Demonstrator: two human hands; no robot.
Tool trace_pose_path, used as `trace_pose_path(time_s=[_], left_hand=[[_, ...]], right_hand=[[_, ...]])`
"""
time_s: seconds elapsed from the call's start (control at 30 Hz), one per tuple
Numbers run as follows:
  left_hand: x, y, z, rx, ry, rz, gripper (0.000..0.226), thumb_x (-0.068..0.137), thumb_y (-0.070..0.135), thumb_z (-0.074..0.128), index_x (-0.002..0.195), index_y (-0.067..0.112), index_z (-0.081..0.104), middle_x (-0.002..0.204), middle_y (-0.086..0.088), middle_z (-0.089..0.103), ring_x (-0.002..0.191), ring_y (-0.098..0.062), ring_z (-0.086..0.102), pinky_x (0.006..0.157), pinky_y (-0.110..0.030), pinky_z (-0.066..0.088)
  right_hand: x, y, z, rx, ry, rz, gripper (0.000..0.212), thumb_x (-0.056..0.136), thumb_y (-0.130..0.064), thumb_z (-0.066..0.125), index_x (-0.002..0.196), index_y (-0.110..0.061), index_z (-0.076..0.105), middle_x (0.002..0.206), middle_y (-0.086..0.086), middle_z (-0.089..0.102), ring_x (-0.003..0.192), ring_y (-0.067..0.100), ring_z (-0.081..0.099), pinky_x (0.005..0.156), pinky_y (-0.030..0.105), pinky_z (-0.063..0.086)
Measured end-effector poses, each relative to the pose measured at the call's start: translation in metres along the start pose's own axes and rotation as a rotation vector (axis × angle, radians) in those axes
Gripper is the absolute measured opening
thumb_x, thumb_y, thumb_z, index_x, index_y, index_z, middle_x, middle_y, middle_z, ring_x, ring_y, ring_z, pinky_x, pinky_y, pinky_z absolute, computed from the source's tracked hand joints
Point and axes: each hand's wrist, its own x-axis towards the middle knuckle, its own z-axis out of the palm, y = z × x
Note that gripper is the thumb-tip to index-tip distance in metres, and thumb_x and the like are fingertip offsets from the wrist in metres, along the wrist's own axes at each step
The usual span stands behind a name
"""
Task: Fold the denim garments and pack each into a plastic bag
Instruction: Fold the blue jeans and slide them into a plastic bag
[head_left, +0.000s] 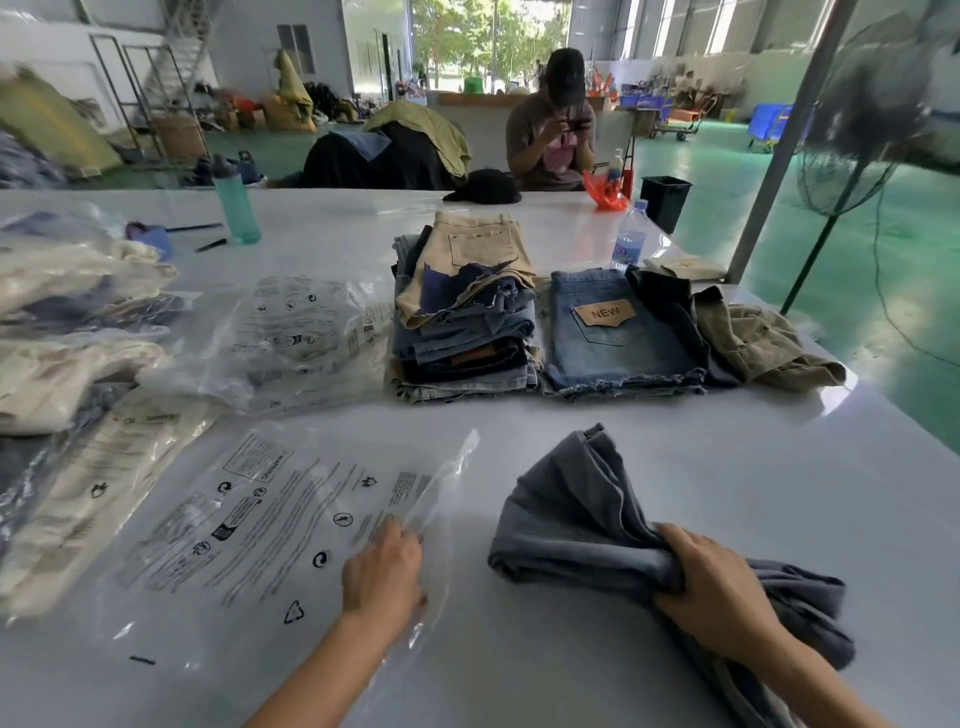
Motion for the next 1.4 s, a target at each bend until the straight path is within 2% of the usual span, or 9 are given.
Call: trace_pose_path(time_s=[0.2, 0.3, 0.4, 0.63, 0.73, 0.87, 1.03, 1.23, 1.4], left_hand=[[-0.014, 0.027, 0.014, -0.017, -0.026, -0.047, 0.101, 0.065, 0.059, 0.074, 0.136, 0.008, 0.024, 0.144, -0.012, 0.023, 0.108, -0.017, 0.055, 0.085, -0.029, 0.049], [-0.013, 0.029, 0.008, -0.254, -0.084, -0.032, 0.084, 0.072, 0.054, 0.073, 0.131, 0.013, 0.031, 0.138, -0.005, 0.030, 0.106, -0.018, 0.059, 0.084, -0.029, 0.048], [-0.015, 0.017, 0.002, -0.635, 0.040, -0.052, 0.038, 0.089, 0.016, 0.057, 0.125, 0.011, 0.048, 0.129, -0.006, 0.047, 0.104, -0.018, 0.058, 0.084, -0.020, 0.045], [-0.029, 0.008, -0.034, -0.725, 0.456, 0.018, 0.038, 0.090, -0.005, 0.049, 0.127, 0.002, 0.054, 0.118, -0.011, 0.054, 0.081, -0.007, 0.054, 0.071, 0.000, 0.039], [-0.032, 0.022, -0.043, -0.644, 0.364, 0.106, 0.049, 0.091, 0.000, 0.044, 0.139, 0.008, 0.042, 0.131, -0.008, 0.043, 0.096, -0.018, 0.061, 0.081, -0.015, 0.044], [-0.029, 0.035, -0.052, -0.519, 0.303, 0.100, 0.066, 0.090, 0.002, 0.043, 0.150, 0.015, 0.016, 0.145, -0.003, 0.026, 0.086, -0.009, 0.059, 0.074, -0.011, 0.042], [-0.031, 0.049, -0.058, -0.471, 0.249, 0.217, 0.066, 0.090, 0.000, 0.036, 0.150, 0.012, 0.012, 0.153, -0.004, 0.020, 0.103, -0.018, 0.060, 0.086, -0.018, 0.048], [-0.043, 0.062, -0.060, -0.342, 0.100, 0.331, 0.073, 0.086, 0.005, 0.038, 0.152, 0.016, 0.009, 0.157, 0.004, 0.009, 0.113, -0.031, 0.056, 0.089, -0.036, 0.047], [-0.046, 0.065, -0.059, -0.353, 0.019, 0.351, 0.077, 0.082, 0.006, 0.039, 0.152, 0.019, 0.010, 0.158, 0.009, 0.003, 0.113, -0.030, 0.056, 0.092, -0.033, 0.044]], right_hand=[[0.004, -0.006, -0.038, 0.347, 0.118, 0.080, 0.054, 0.061, -0.008, 0.079, 0.112, -0.011, 0.061, 0.080, -0.003, 0.063, 0.075, 0.027, 0.060, 0.063, 0.035, 0.042], [0.006, -0.027, -0.040, 0.325, 0.062, -0.044, 0.053, 0.066, -0.021, 0.076, 0.116, -0.017, 0.057, 0.091, -0.004, 0.066, 0.088, 0.027, 0.063, 0.068, 0.036, 0.045], [0.012, -0.040, -0.023, 0.078, -0.010, -0.153, 0.056, 0.072, -0.040, 0.064, 0.124, -0.028, 0.048, 0.113, -0.009, 0.062, 0.104, 0.022, 0.058, 0.074, 0.032, 0.041], [0.017, -0.026, 0.007, -0.155, -0.060, -0.165, 0.062, 0.075, -0.051, 0.049, 0.134, -0.038, 0.037, 0.123, -0.015, 0.054, 0.114, 0.013, 0.054, 0.084, 0.029, 0.042], [0.016, -0.035, 0.000, -0.115, -0.019, -0.204, 0.065, 0.073, -0.053, 0.052, 0.135, -0.039, 0.036, 0.123, -0.015, 0.055, 0.113, 0.013, 0.055, 0.084, 0.029, 0.042], [0.008, -0.057, -0.004, -0.053, -0.011, -0.353, 0.065, 0.071, -0.052, 0.058, 0.133, -0.039, 0.043, 0.117, -0.011, 0.059, 0.107, 0.020, 0.060, 0.079, 0.030, 0.044], [0.011, -0.079, 0.002, -0.078, -0.200, -0.372, 0.059, 0.076, -0.044, 0.053, 0.133, -0.036, 0.038, 0.121, -0.007, 0.056, 0.113, 0.023, 0.054, 0.081, 0.030, 0.041], [0.031, -0.108, 0.004, -0.045, -0.180, -0.442, 0.033, 0.081, -0.040, 0.052, 0.110, -0.024, 0.051, 0.105, 0.001, 0.062, 0.093, 0.029, 0.061, 0.065, 0.029, 0.034], [0.053, -0.140, 0.016, 0.033, -0.305, -0.357, 0.015, 0.098, -0.015, 0.045, 0.110, -0.018, 0.053, 0.130, 0.019, 0.053, 0.115, 0.029, 0.053, 0.086, 0.035, 0.037]])
